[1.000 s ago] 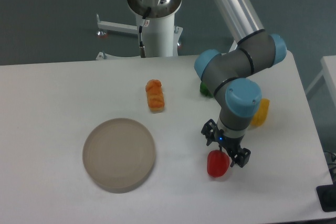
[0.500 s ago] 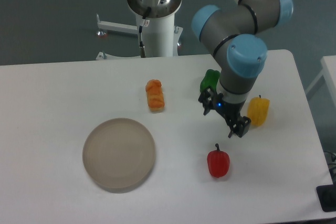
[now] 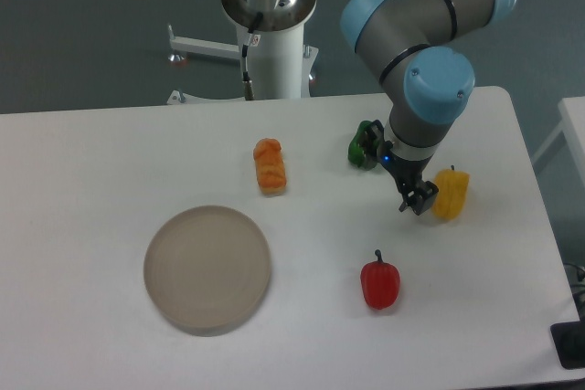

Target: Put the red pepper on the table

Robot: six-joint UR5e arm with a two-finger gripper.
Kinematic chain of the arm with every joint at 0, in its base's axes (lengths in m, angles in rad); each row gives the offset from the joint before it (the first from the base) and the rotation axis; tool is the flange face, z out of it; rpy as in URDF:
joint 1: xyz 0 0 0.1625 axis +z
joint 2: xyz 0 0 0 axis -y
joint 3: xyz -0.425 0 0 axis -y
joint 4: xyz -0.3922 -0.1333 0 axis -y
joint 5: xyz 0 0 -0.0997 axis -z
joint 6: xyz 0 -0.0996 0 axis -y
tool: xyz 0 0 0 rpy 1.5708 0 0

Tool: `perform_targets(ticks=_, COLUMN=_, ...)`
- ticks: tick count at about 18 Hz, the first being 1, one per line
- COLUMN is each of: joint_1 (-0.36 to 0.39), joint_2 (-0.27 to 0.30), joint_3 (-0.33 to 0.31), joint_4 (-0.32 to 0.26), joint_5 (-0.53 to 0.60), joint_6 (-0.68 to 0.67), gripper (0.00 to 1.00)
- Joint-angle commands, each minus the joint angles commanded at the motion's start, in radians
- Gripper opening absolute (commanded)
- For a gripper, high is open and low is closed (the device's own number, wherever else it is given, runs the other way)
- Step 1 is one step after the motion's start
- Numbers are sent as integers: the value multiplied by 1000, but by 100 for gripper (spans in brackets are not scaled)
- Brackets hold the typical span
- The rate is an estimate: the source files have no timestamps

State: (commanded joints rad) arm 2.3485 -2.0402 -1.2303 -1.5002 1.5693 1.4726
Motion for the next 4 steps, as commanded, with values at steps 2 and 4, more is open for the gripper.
perform_targets(ticks=2, joint_1=3, joint_2=0, joint_3=0, joint_4=0, joint_5=0, joint_6=0, gripper=100)
perform_targets(ticks=4, joint_1=3, joint_2=0, joint_3=0, joint_4=0, joint_5=0, joint_6=0, gripper=100)
